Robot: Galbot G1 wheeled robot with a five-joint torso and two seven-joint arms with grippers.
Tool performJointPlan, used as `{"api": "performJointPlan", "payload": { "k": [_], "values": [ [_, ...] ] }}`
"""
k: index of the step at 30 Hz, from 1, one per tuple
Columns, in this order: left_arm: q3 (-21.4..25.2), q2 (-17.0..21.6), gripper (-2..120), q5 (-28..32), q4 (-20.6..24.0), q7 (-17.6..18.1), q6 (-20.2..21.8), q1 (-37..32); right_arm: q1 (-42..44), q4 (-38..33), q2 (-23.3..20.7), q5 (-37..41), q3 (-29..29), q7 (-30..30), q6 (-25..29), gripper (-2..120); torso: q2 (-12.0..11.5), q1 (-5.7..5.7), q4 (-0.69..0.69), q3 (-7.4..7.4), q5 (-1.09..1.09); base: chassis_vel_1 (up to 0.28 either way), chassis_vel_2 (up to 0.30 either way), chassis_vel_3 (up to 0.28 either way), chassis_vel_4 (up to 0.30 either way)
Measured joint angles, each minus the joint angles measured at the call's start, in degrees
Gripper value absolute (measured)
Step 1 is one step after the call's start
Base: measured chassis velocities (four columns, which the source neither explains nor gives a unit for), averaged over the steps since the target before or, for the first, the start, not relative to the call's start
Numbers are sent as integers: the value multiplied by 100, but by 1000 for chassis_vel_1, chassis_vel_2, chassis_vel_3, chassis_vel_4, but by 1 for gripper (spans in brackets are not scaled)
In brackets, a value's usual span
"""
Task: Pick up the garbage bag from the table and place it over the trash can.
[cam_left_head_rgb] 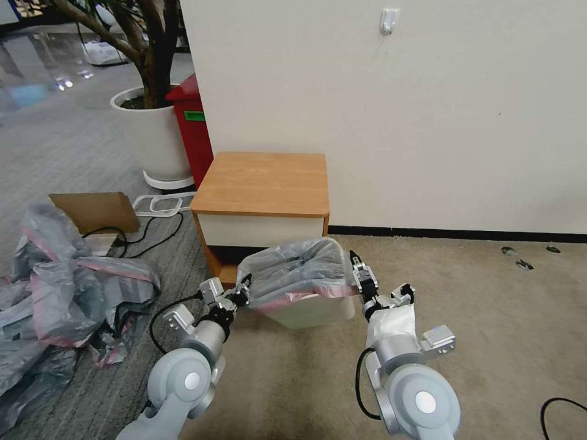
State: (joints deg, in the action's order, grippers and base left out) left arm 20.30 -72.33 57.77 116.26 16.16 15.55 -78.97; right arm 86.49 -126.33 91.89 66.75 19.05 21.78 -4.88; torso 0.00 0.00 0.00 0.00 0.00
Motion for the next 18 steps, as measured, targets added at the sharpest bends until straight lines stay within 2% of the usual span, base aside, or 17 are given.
{"api": "performJointPlan", "payload": {
  "k": [2,4,6,12,15,18],
  "values": [
    [-7,-10,7,0,-2,0,-1,9,0,16,0,-38,0,0,9,41,0,0,0,0,0,0,0,0,0],
    [-35,-41,7,-1,-12,1,-1,18,14,79,-4,-178,-6,-34,19,29,0,0,0,0,0,0,0,0,0],
    [-49,-50,7,-2,-13,1,-1,18,23,107,-10,-219,-10,-51,19,25,0,0,0,0,0,0,0,0,0],
    [-61,-58,7,6,-13,1,0,19,36,173,-78,-329,66,-86,31,1,0,0,0,0,0,0,0,0,0],
    [-52,-58,7,35,-9,1,6,24,26,209,-140,-346,102,-116,41,0,0,0,0,0,0,0,0,0,0],
    [-41,-47,7,128,15,2,46,26,-46,445,-441,-348,165,-325,73,0,0,0,0,0,0,0,0,0,0]
  ]
}}
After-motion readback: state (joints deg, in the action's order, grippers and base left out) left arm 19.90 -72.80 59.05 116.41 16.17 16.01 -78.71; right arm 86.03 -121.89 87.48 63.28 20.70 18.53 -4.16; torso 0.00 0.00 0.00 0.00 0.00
